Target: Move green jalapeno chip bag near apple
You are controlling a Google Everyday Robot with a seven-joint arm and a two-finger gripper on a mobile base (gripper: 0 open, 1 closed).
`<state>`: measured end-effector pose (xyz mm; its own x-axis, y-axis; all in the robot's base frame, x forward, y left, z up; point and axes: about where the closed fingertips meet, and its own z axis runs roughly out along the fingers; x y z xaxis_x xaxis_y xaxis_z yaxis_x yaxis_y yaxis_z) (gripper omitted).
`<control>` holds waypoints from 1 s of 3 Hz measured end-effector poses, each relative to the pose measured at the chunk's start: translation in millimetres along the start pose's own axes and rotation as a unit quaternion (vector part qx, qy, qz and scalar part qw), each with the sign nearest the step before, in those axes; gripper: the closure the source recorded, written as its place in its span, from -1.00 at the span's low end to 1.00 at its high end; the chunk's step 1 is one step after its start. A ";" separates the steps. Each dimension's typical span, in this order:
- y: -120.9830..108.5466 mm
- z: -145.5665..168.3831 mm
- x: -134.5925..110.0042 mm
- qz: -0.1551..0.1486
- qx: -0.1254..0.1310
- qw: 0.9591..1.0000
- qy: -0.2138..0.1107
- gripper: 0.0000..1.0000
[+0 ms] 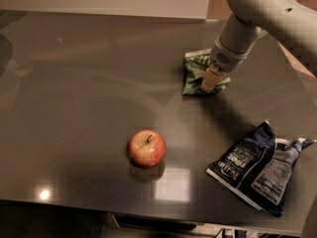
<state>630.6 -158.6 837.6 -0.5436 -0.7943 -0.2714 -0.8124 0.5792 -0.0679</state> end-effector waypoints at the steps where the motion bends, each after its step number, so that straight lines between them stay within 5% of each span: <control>1: 23.6 -26.1 4.4 -0.018 -0.014 0.999 -0.024 0.77; 2: 55.9 -54.2 7.5 -0.055 -0.031 0.997 -0.046 1.00; 3: 93.1 -73.8 13.5 -0.118 -0.048 0.990 -0.059 1.00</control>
Offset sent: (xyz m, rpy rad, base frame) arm -0.1055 0.0288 0.0805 0.1311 -0.0471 0.2364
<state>532.0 -129.0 898.4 -0.3116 -0.8753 -0.3697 -0.9336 0.3546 -0.0526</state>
